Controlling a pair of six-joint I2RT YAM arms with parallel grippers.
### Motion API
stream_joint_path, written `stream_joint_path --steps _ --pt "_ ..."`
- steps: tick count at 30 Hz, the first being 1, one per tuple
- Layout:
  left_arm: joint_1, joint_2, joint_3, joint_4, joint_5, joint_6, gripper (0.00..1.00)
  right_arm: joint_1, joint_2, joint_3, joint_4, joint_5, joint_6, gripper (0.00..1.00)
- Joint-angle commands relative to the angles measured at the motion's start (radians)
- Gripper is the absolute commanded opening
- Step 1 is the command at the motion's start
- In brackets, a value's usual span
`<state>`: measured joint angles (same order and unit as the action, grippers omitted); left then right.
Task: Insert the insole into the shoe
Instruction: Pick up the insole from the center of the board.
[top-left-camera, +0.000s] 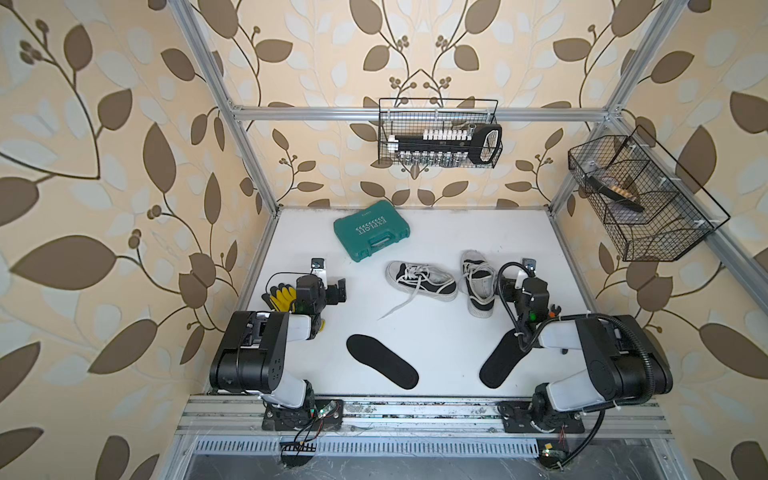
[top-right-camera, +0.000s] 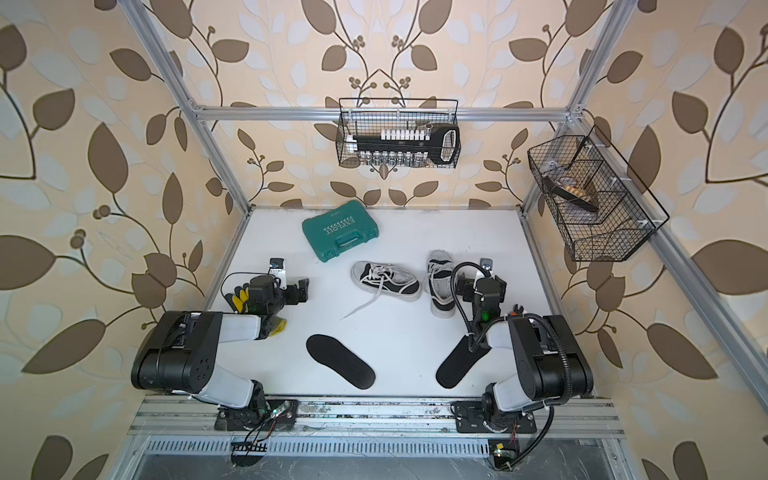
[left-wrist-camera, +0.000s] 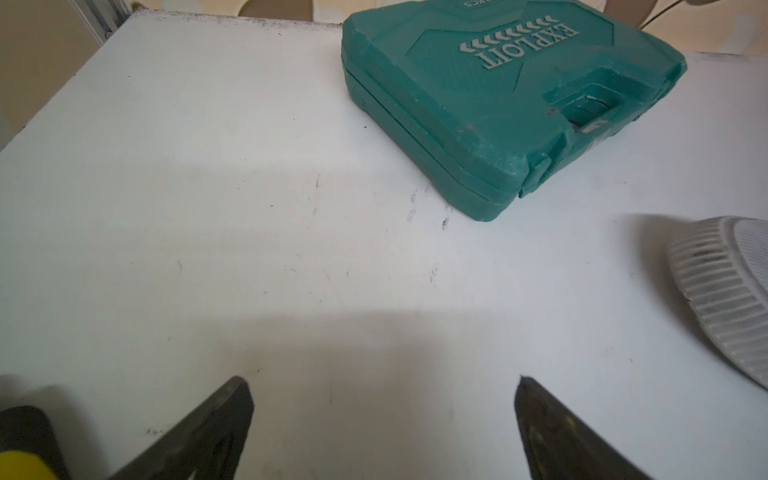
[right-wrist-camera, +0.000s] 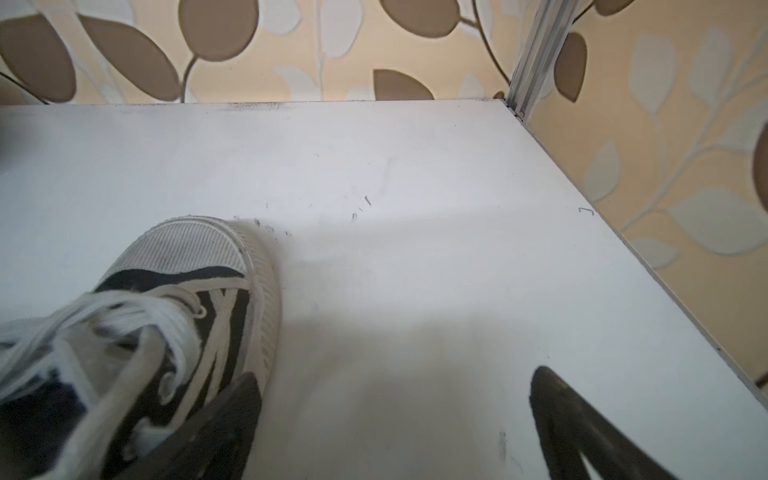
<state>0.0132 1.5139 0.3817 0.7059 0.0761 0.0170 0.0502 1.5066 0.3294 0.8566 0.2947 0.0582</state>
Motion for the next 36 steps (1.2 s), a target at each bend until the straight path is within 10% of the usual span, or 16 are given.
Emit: stream_joint_path --steps 1,20,24,29,36 --pt "0.002 -0.016 0.017 0.011 0.019 0.000 0.99 -0.002 -0.005 0.020 -0.001 -0.006 0.002 0.99" --pt "0.000 -0.026 0.022 0.004 -0.012 -0.006 0.99 -0.002 -0.010 0.015 0.005 -0.007 0.003 0.99" --pt "-0.007 -0.141 0.169 -0.335 -0.112 -0.052 0.99 0.025 -0.134 -0.001 -0.049 0.092 -0.002 0.99" --pt "-0.040 -0.246 0.251 -0.524 -0.197 -0.143 0.99 0.042 -0.404 0.134 -0.562 0.230 0.106 0.99" --pt "-0.130 -0.361 0.395 -0.926 -0.217 -0.282 0.99 0.094 -0.649 0.173 -0.756 0.028 0.098 0.99"
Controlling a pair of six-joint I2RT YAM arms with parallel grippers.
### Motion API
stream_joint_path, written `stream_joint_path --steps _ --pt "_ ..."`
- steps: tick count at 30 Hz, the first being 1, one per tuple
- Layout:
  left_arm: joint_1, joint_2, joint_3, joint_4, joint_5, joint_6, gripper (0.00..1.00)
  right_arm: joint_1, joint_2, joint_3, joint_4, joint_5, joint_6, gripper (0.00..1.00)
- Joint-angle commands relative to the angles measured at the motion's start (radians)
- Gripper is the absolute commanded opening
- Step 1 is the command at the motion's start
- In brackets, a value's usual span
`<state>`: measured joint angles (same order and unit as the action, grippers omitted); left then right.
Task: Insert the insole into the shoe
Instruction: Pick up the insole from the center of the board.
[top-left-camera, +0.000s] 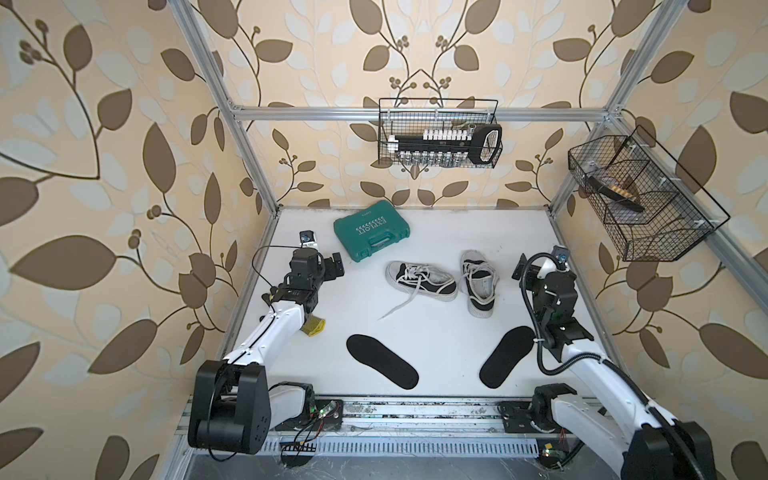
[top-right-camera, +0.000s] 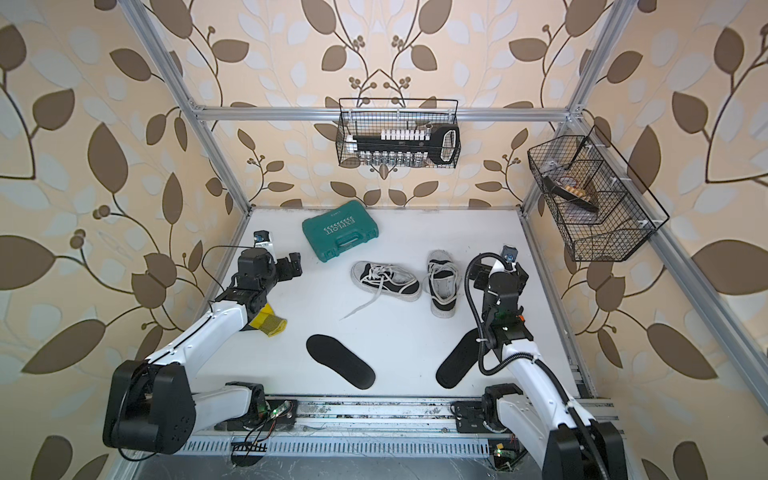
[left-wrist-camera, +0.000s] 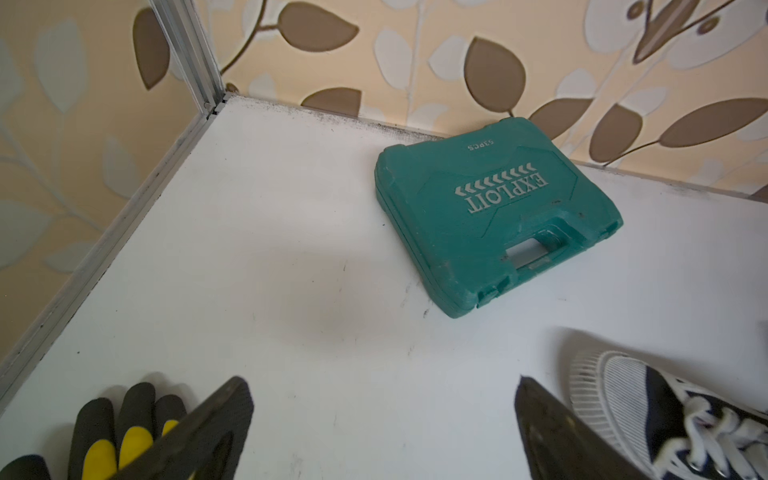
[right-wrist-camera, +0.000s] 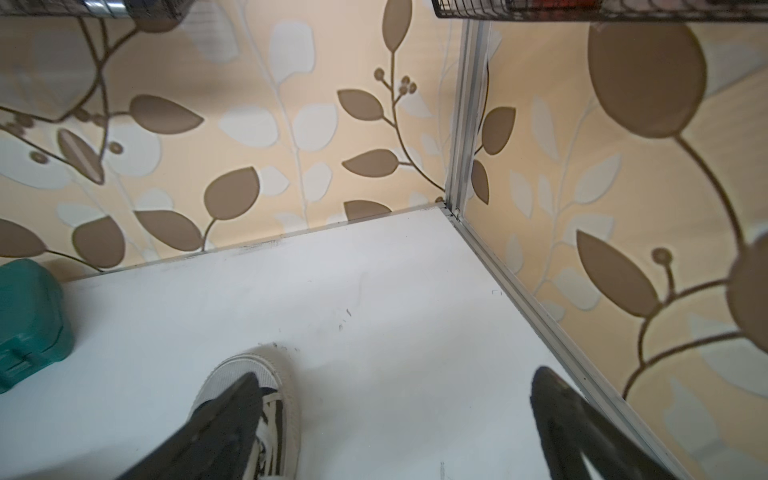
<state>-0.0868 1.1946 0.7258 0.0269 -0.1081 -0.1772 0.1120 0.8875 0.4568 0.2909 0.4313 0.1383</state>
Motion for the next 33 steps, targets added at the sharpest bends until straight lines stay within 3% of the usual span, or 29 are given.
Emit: stream_joint_path --steps 1,5,11,14,25,33 --pt "-0.041 -0.054 0.059 -0.287 -0.019 -0.106 0.99 0.054 -0.033 0.067 -0.230 -0.167 0.017 0.99" --pt "-0.062 -0.106 0.068 -0.432 0.026 -0.218 0.99 0.223 0.010 0.149 -0.369 -0.372 0.014 0.99" --pt "-0.062 -0.196 0.016 -0.517 0.079 -0.340 0.99 0.632 0.195 0.191 -0.377 -0.408 -0.049 0.97" --pt "-0.043 -0.205 0.022 -0.555 0.125 -0.360 0.99 0.752 0.328 0.229 -0.350 -0.458 -0.053 0.94" --pt "0.151 -0.213 -0.028 -0.559 0.400 -0.399 0.99 0.946 0.759 0.505 -0.461 -0.525 -0.172 0.78" --pt "0.187 -0.203 -0.042 -0.556 0.433 -0.399 0.99 1.008 0.948 0.659 -0.556 -0.499 -0.222 0.68"
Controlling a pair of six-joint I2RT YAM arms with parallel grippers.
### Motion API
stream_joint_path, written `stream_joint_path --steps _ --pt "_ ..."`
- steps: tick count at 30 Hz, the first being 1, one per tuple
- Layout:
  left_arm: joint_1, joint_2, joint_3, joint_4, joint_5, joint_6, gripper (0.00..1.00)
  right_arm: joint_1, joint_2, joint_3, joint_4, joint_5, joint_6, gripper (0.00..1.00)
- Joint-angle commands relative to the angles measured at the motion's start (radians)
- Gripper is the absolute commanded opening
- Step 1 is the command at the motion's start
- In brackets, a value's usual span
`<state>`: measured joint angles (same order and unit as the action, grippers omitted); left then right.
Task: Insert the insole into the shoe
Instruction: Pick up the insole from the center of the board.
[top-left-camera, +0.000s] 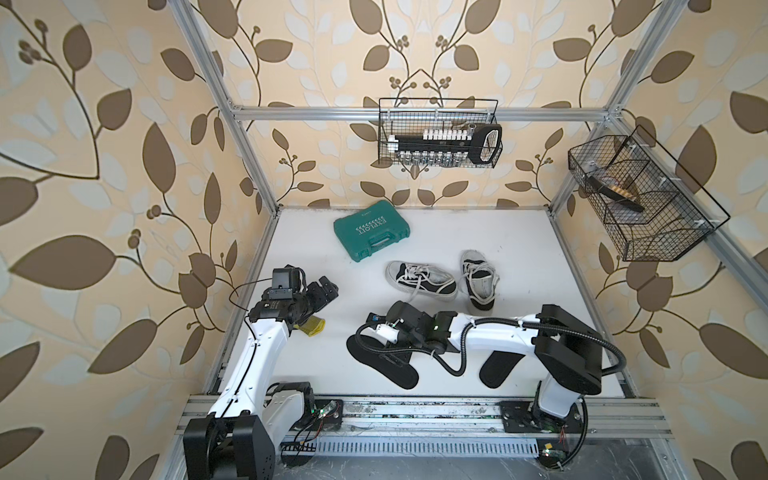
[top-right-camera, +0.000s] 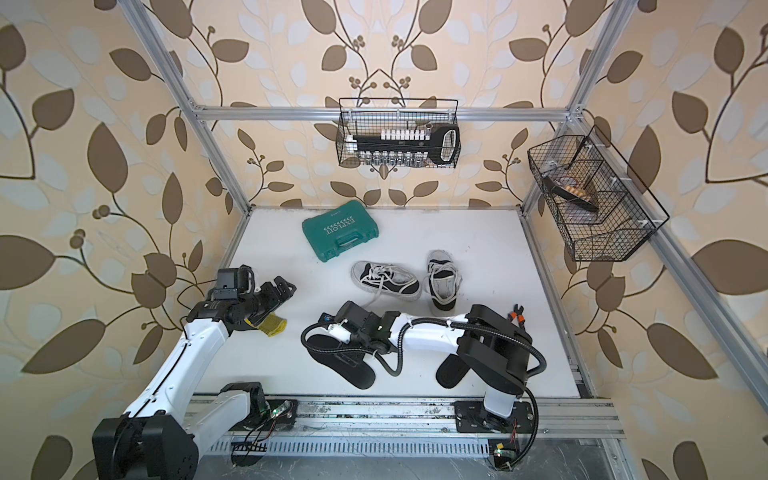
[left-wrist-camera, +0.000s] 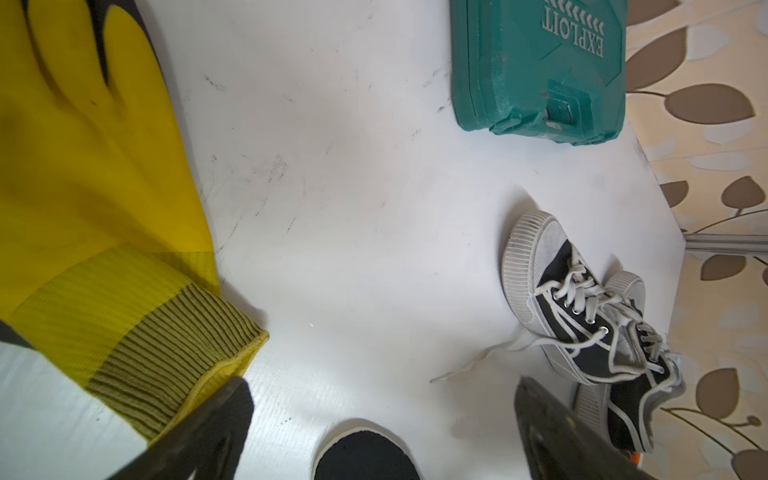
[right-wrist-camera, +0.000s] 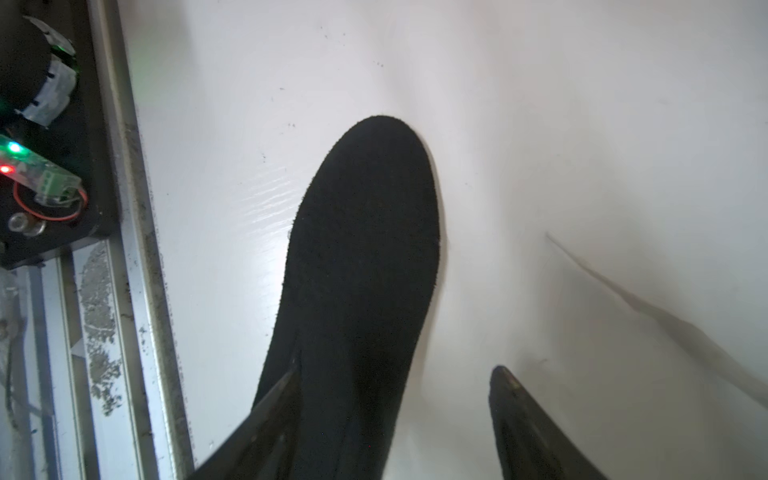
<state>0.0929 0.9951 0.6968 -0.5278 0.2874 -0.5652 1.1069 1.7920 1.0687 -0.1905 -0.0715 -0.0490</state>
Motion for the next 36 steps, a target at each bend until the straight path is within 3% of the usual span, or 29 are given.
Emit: stream_joint_path --steps 1,7,15,21,25,36 --pt "0.011 -0.005 -0.017 -0.003 0.038 -0.011 0.99 0.013 0.059 0.060 -0.085 0.003 -0.036 0.67" --pt "0.018 -0.003 -0.017 -0.008 0.041 -0.005 0.99 0.019 0.130 0.119 -0.127 -0.027 -0.056 0.61" --pt "0.020 -0.001 -0.018 -0.010 0.040 -0.007 0.99 0.028 0.212 0.187 -0.183 -0.003 -0.061 0.44" --pt "0.020 -0.013 -0.037 0.004 0.060 -0.010 0.99 0.030 0.182 0.173 -0.170 0.024 -0.046 0.12" --pt "0.020 -0.013 -0.040 0.006 0.074 -0.008 0.99 0.028 0.140 0.152 -0.143 0.050 0.001 0.00" --pt "0.018 -0.010 -0.043 0.077 0.182 0.004 0.99 -0.033 -0.074 -0.001 0.006 0.230 0.233 0.00"
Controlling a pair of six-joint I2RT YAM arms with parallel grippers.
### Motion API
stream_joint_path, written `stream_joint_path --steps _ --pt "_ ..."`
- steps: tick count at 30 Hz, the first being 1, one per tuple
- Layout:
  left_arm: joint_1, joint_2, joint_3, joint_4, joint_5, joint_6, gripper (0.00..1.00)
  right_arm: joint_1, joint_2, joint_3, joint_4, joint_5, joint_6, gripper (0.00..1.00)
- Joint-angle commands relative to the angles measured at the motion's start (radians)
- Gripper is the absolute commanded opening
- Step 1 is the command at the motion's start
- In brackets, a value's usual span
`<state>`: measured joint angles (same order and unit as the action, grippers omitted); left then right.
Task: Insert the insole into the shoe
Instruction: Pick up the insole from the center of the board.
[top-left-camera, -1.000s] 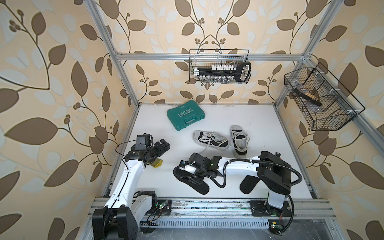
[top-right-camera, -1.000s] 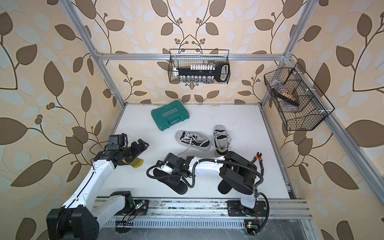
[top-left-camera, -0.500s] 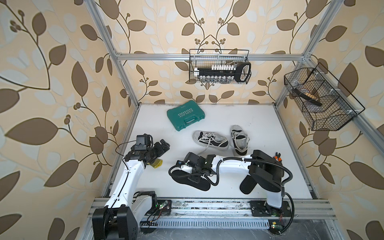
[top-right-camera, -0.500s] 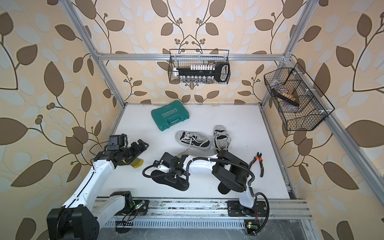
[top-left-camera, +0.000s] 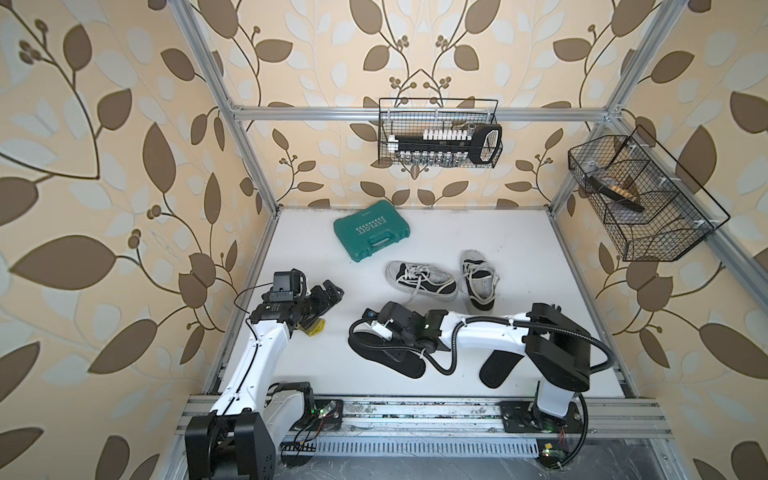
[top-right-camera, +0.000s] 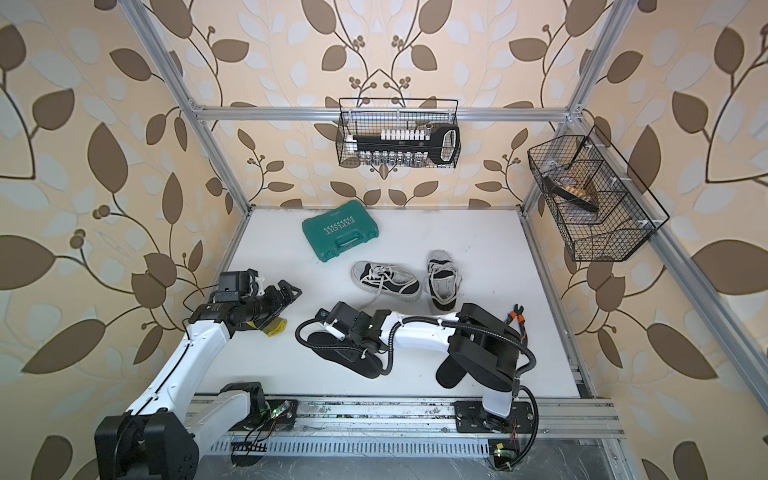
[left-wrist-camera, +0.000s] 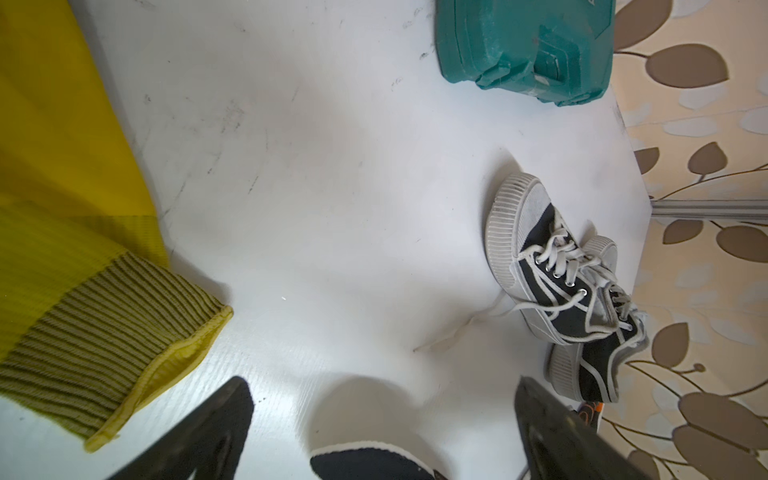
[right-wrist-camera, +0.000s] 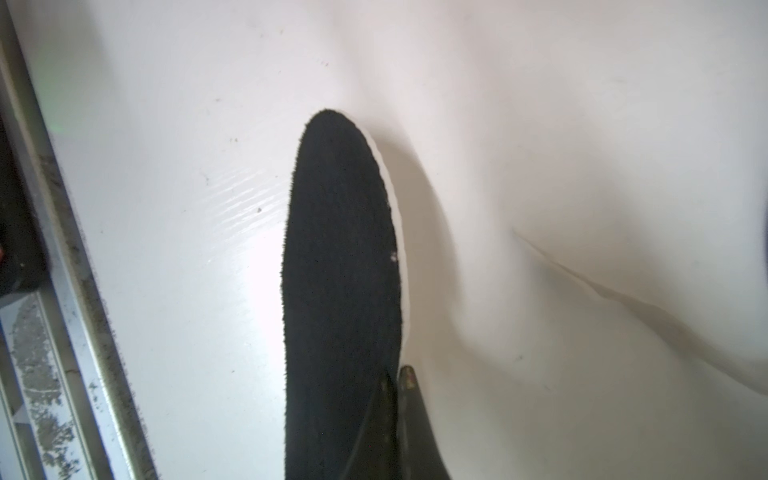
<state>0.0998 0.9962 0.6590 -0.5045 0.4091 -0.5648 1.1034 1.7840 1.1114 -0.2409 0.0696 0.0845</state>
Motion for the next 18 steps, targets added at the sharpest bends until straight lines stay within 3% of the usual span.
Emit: stream_joint_path --steps 1,8,11,18 --pt "0.012 -0.006 -0.005 0.065 0.071 0.005 0.99 -0.042 -0.089 -0.064 0.070 0.103 0.123 0.00" --pt "0.002 0.034 0.006 0.176 0.179 -0.001 0.99 -0.156 -0.326 -0.288 0.283 0.170 0.288 0.00" --pt "-0.023 0.050 0.018 0.218 0.203 -0.007 0.99 -0.227 -0.389 -0.335 0.311 0.119 0.345 0.00" --pt "-0.187 0.129 0.044 0.344 0.226 -0.014 0.97 -0.361 -0.491 -0.383 0.308 0.003 0.333 0.00"
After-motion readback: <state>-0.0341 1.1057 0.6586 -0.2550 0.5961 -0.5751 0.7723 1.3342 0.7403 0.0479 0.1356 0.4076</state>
